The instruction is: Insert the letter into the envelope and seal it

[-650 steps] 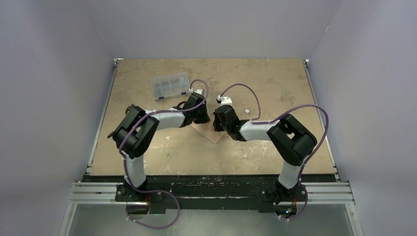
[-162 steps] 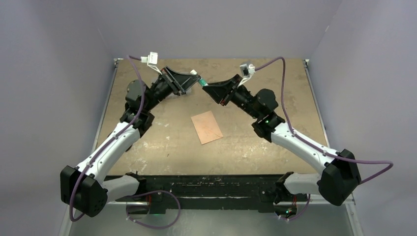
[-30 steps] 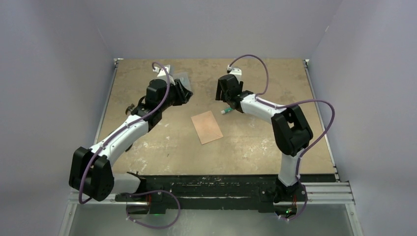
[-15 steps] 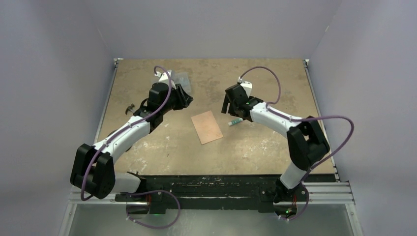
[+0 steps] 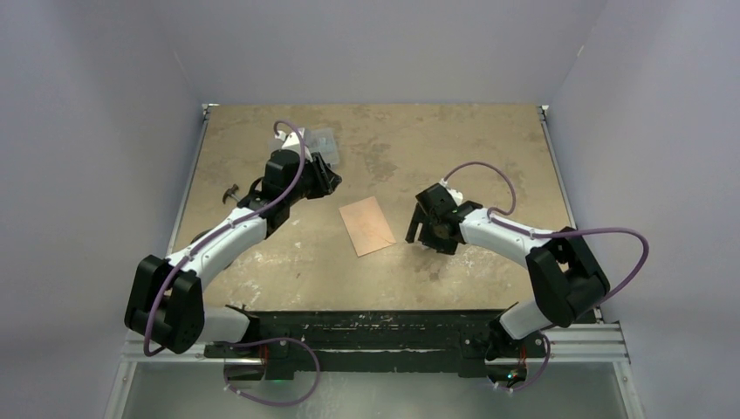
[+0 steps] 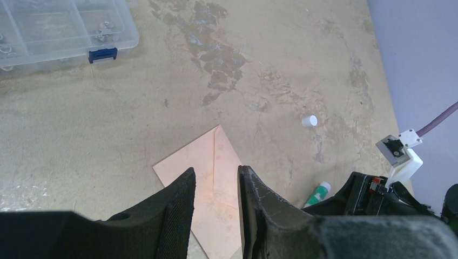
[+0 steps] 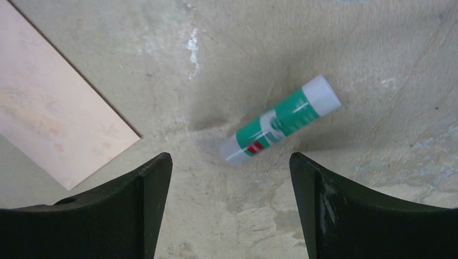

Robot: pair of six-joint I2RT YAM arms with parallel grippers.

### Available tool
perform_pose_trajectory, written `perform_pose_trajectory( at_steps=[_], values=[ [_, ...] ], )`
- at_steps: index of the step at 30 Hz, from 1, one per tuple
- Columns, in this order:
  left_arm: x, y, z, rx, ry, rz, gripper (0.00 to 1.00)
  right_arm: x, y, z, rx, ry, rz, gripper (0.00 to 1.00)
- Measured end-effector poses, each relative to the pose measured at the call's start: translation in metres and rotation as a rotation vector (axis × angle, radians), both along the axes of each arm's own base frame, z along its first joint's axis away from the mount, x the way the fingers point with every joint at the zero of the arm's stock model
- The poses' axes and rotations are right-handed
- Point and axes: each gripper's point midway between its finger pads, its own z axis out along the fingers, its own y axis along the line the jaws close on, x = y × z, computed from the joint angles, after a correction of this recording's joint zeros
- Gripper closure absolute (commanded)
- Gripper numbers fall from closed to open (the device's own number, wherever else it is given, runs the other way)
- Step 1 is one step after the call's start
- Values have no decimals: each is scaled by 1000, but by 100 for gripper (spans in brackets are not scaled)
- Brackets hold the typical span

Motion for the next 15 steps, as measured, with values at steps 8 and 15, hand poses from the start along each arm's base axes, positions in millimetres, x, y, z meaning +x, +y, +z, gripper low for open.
perform_pose_trajectory(
  at_steps=[8,15],
  values=[
    [0,2,2,2,-5,8,68,-10,-8,-13,-5,35,-78,27],
    [0,4,5,4,-12,16,68,-6,-16,-16,-33,21,-148,36]
  ],
)
